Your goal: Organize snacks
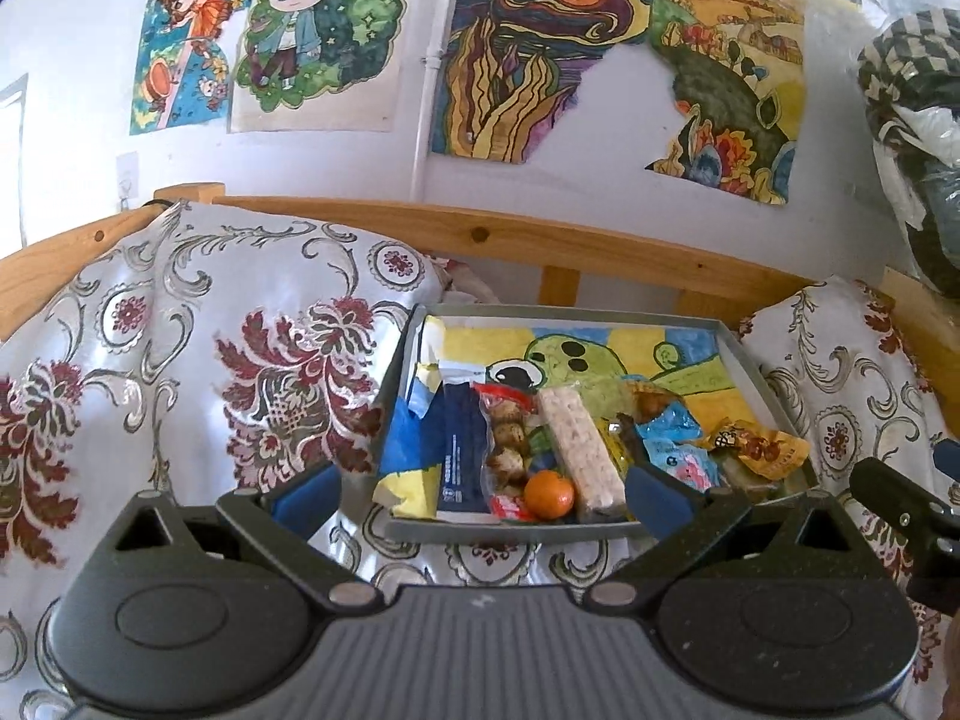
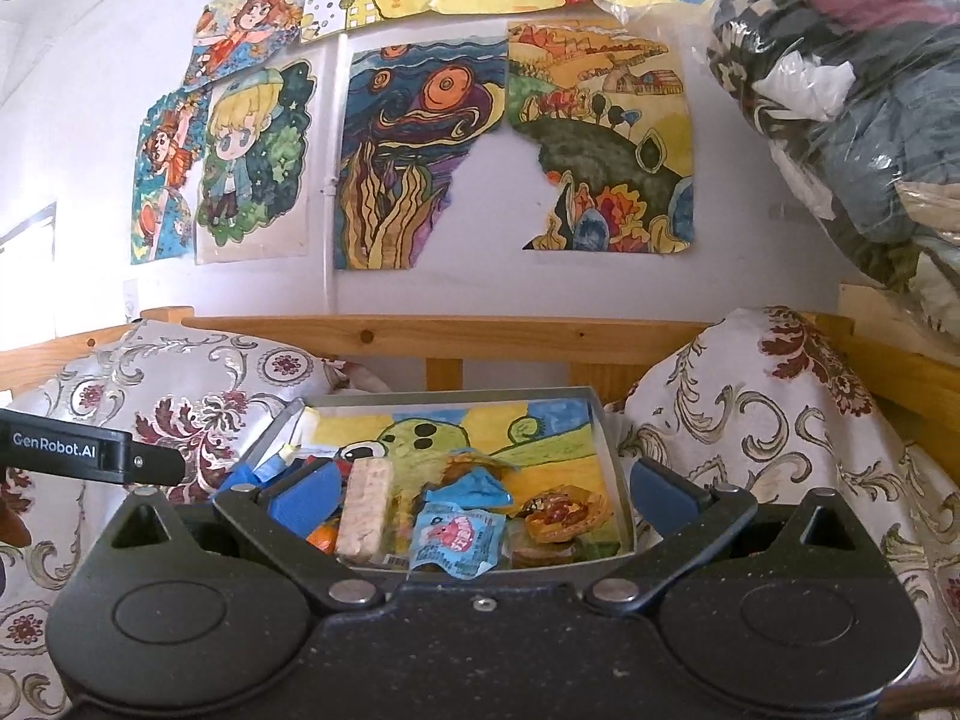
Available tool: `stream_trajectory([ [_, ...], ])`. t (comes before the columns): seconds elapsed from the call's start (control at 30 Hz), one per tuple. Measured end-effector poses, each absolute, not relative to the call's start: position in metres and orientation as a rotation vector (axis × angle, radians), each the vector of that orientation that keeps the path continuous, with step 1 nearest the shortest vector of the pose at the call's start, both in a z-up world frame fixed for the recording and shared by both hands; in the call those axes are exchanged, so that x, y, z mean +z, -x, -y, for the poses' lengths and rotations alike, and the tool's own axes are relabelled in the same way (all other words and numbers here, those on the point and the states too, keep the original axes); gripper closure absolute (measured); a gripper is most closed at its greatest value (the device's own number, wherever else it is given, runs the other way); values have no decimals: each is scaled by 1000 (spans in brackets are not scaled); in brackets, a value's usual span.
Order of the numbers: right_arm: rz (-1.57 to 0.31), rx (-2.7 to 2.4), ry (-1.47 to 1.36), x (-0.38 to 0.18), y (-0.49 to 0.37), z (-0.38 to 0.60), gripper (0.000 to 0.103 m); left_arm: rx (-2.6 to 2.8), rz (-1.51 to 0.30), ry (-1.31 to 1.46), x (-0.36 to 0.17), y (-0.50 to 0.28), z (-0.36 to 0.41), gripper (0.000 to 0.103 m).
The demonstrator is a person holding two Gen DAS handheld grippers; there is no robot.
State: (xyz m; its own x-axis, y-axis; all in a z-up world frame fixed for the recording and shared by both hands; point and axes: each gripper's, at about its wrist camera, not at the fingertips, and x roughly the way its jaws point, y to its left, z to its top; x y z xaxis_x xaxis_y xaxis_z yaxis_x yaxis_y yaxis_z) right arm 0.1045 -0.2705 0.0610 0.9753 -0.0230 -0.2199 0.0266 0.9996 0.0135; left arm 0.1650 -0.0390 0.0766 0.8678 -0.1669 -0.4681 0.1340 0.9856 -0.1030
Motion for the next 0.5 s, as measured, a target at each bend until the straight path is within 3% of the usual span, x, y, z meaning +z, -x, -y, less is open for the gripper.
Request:
stream_trajectory([
  [0.5,-280,-23,5,50,-62,259,1,-115,-513,126,52,-118,23,1],
])
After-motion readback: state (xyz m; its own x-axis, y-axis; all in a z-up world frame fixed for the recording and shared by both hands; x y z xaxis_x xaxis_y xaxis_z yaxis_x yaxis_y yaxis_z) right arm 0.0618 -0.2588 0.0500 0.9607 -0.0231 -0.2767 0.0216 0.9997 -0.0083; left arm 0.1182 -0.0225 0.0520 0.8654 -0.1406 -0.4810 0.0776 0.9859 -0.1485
